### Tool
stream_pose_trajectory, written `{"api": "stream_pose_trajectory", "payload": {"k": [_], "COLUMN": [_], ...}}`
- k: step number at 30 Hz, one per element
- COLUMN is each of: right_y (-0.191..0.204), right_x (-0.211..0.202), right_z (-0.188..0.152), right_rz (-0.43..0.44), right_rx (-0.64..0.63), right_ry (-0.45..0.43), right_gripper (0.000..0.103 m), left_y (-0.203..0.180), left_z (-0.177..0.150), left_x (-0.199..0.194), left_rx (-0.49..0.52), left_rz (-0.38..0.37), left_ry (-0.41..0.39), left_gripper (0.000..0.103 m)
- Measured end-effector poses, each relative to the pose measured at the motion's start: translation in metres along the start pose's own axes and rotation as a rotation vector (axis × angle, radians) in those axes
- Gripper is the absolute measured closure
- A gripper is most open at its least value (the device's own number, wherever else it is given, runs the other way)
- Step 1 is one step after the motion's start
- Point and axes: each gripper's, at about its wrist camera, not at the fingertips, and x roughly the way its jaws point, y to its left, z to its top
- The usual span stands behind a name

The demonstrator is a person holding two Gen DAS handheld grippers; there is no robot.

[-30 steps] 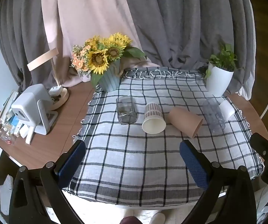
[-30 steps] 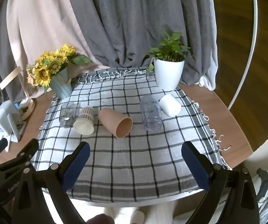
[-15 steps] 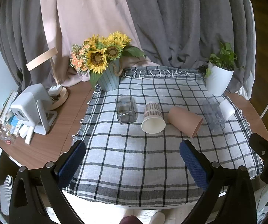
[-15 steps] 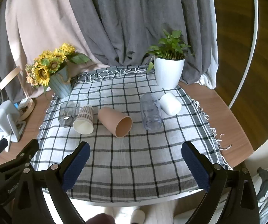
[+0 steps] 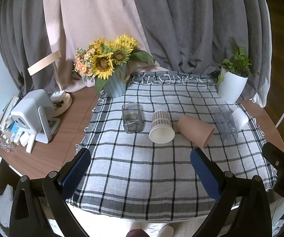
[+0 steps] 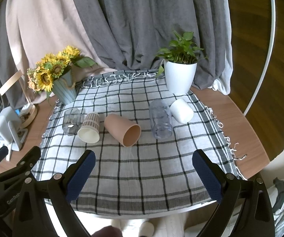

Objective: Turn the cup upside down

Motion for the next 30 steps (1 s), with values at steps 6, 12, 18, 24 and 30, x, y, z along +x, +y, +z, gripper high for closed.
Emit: {"api": "stream_pose_trajectory", "payload": {"k": [6,12,18,24,30], "right_y": [-0.0006,-0.0004,0.0006,0.0004,0.0001], "right_x": [-0.0007,0.0000,0.0010,0.0014,0.0017], "right_z": [0.0004,0.0003,0.0018,0.0020,0.0017], "right_rz": [0.001,0.005,0.006,0.007,0.007], "right_rx": [0.000,0.001,0.002,0.002,0.002], "right_ry": [0.001,-0.001,0.000,0.001,0.001], "right_gripper": [0.004,0.004,0.004,0.004,0.004], "left_y": [-0.0006,-0.0018,-0.0012,-0.0012,-0.0011], "left_z": [0.0021,0.0056,0.0052,0.0049,0.0055], "left_x": [0.0005,0.0001,0.0001,0.0000,0.0001], "left_rx": [0.001,0.000,0.001,0.000,0.001], "left_rz": [0.000,0.000,-0.001,-0.001,-0.001], "left_ry": [0.001,0.001,0.000,0.000,-0.001], "left_gripper": [0.000,0.000,0.000,0.000,0.000]}}
